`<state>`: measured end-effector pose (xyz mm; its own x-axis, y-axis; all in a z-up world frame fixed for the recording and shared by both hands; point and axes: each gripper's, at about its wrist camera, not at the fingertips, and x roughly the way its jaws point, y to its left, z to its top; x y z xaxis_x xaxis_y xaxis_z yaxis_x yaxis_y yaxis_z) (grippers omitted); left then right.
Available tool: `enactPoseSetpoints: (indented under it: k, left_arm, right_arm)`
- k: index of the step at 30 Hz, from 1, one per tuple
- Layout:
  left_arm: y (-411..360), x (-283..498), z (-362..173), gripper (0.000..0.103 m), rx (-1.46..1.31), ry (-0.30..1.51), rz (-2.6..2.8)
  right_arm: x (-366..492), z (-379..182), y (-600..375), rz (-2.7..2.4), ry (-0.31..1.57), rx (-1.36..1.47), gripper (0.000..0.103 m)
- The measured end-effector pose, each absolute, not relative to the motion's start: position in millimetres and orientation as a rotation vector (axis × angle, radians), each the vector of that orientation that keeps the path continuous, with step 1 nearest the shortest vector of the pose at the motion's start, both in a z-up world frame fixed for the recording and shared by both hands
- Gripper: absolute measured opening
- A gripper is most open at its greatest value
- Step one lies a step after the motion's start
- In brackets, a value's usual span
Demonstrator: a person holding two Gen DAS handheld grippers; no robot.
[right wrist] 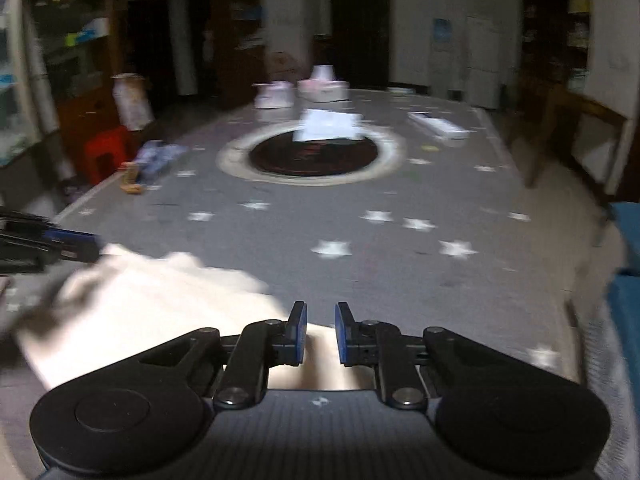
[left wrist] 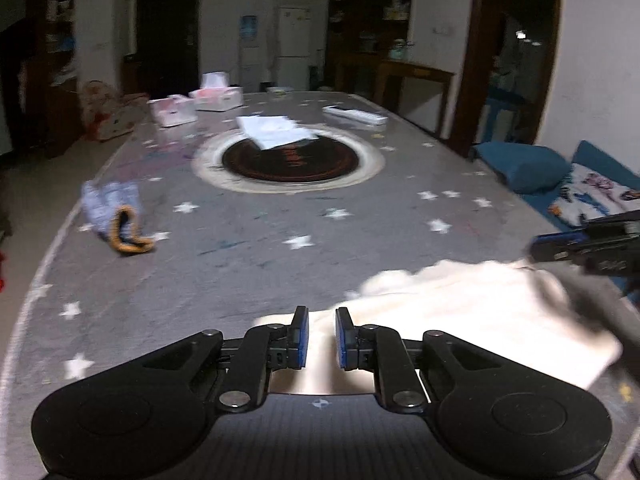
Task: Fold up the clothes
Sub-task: 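Lay the hem over the sweatshirt body and open both grippers, then press the folded sweatshirt flat with both open grippers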
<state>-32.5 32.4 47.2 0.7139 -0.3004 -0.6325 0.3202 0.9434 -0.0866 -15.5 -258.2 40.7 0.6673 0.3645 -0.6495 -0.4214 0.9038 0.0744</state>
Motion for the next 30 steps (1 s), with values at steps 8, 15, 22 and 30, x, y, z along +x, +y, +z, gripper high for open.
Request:
enactPoseSetpoints:
  k: [8, 15, 22, 30]
  left_arm:
    - [-4.4, -17.2, 30.2, 0.016, 0.017, 0.744, -0.421]
    - [-6.8, -7.2, 23.9, 0.017, 0.003, 0.744, -0.411]
    - [-6.4, -19.2, 31.6, 0.021, -0.017, 0.724, -0.411]
    - [-14.9, -77.5, 42.9, 0.022, -0.02, 0.68, -0.492]
  right_arm:
    - [5.0, 17.6, -228.0, 0.511, 0.767, -0.073, 0.013]
    - [-2.5, 28.9, -229.2, 0.545, 0.75, -0.069, 0.016]
    - [-20.6, 27.8, -220.7, 0.552, 0.756, -0.102, 0.017]
    - [-74.0, 39.8, -204.2, 0.661, 0.691, -0.176, 0.021]
